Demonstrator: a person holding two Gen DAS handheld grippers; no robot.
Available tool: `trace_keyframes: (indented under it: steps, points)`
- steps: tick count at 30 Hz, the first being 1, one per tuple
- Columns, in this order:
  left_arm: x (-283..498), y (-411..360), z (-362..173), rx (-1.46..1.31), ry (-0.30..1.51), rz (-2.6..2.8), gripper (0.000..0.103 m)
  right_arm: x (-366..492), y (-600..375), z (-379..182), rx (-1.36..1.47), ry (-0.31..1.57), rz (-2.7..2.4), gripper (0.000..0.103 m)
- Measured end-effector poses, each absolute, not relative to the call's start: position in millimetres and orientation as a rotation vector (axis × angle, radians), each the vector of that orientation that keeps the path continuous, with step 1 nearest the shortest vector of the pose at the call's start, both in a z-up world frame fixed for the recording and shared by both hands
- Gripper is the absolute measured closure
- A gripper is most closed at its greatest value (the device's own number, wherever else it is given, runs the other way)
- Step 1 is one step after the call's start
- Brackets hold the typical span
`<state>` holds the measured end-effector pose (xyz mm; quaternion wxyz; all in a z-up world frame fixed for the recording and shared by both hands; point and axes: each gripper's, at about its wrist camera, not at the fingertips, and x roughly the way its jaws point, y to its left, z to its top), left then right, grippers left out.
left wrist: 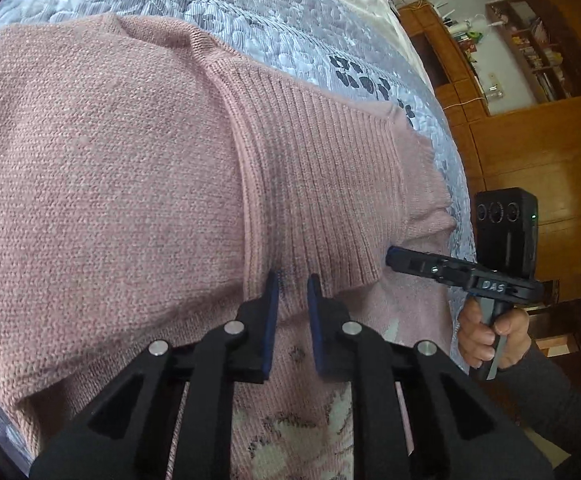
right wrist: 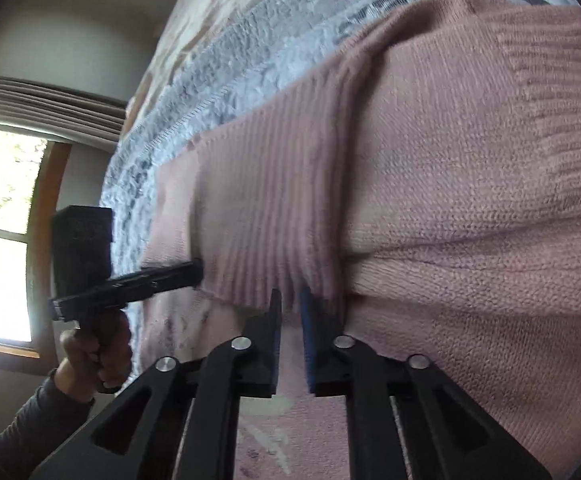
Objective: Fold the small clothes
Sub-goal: 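Lift the sweater with both grippers and fold it over toward the hem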
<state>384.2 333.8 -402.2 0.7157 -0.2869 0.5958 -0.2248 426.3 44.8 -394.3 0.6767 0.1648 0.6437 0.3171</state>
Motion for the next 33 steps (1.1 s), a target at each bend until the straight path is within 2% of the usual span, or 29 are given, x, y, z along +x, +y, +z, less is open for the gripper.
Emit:
trace_keyframes:
  steps: [2, 3, 4, 6, 10, 12, 13, 21, 33]
  points:
    - [375.6, 335.9, -394.6, -0.622, 1.317, -0.468, 0.078, 427.0, 34.7, -393.1, 0.410, 1.445, 0.685, 0.103]
    - [368.4, 338.2, -388.5, -0.613, 1.314, -0.443, 0.065, 425.3, 28.5, -388.1, 0.435, 1.437, 0.674, 0.100]
    - [359.3, 342.8, -381.7, -0.598, 1.310, -0.404, 0.047, 421.5, 22.1, -379.9, 0.448, 1.426, 0.671, 0.096]
    - [333.0, 358.6, -365.3, -0.607, 1.285, -0.350, 0.037, 407.3, 4.2, -363.1, 0.471, 1.416, 0.667, 0.077]
    - [258.6, 392.8, -335.3, -0.697, 1.264, -0.285, 0.025, 356.4, -41.8, -340.0, 0.499, 1.447, 0.675, 0.067]
    - [218.2, 404.9, -326.0, -0.722, 1.266, -0.269, 0.023, 322.3, -67.5, -334.4, 0.496, 1.478, 0.658, 0.049]
    - [197.9, 409.9, -323.9, -0.733, 1.280, -0.265, 0.023, 305.5, -81.1, -334.3, 0.493, 1.498, 0.648, 0.047]
    - [80.6, 418.8, -347.6, -0.776, 1.454, -0.259, 0.023, 200.4, -166.0, -355.4, 0.531, 1.663, 0.528, 0.047]
    - [53.5, 394.1, -389.2, -0.839, 1.580, -0.297, 0.023, 155.6, -167.2, -400.8, 0.634, 1.756, 0.449, 0.048]
